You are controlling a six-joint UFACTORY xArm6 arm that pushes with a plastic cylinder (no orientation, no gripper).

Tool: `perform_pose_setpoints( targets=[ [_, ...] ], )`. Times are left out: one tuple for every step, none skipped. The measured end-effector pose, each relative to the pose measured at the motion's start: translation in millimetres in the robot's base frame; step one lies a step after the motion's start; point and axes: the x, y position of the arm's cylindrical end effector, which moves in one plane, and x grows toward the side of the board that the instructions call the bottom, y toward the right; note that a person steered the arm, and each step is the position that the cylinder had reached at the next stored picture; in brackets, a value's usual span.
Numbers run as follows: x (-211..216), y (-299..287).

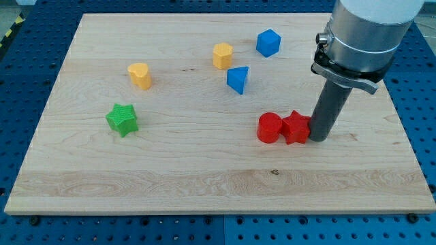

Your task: Move red star into red circle

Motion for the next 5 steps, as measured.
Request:
perform_pose_setpoints(
  targets=[
    [-1.1, 0.0],
    [-10.7, -6.6],
    [-19.0, -7.3],
    [-23.5, -7.3],
    [-37.3, -7.3]
  ],
)
